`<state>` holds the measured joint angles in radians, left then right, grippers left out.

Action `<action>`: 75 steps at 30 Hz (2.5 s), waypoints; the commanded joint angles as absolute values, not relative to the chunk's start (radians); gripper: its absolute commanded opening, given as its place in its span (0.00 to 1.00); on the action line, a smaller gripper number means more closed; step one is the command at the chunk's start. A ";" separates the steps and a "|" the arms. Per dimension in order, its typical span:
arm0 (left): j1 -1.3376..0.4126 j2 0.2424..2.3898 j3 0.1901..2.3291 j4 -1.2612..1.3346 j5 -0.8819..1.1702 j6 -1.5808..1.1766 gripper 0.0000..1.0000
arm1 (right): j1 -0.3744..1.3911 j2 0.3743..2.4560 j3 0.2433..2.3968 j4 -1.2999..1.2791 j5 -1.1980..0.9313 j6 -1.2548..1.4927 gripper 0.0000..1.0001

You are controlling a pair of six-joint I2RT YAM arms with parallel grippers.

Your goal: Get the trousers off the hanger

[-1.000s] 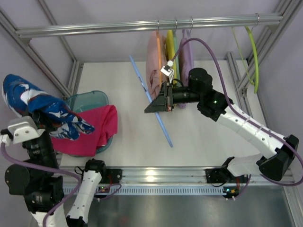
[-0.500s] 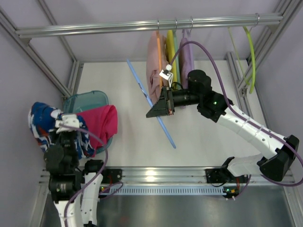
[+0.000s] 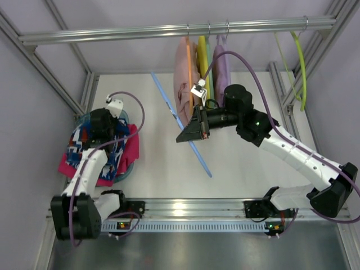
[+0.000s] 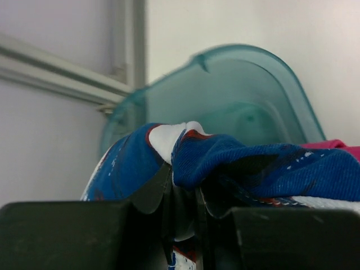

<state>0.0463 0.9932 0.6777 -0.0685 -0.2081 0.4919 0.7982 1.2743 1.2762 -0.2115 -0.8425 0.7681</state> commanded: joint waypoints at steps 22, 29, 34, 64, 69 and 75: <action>0.120 0.544 1.055 -0.483 0.865 0.429 0.93 | 0.792 1.253 1.275 -0.014 -1.009 0.851 0.00; 0.120 0.423 1.051 -0.514 1.074 0.606 0.91 | 0.868 1.339 1.313 0.087 -1.042 0.949 0.00; 0.120 0.417 1.043 -0.514 1.111 0.736 0.91 | 0.952 1.393 1.354 0.130 -1.037 0.986 0.00; 0.120 0.466 0.973 -0.512 1.154 0.968 0.00 | 0.986 1.471 1.549 -0.181 -0.933 0.746 0.46; 0.120 0.466 0.965 -0.512 1.138 0.973 0.00 | 0.927 1.460 1.730 -0.528 -0.744 0.447 0.82; 0.120 0.462 0.927 -0.511 1.108 1.051 0.00 | 0.923 1.443 1.882 -0.842 -0.592 0.195 0.99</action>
<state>0.1162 0.4622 0.9424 -0.5457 1.1130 1.0027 0.9230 1.4853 1.7977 -0.6254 -0.6884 0.4026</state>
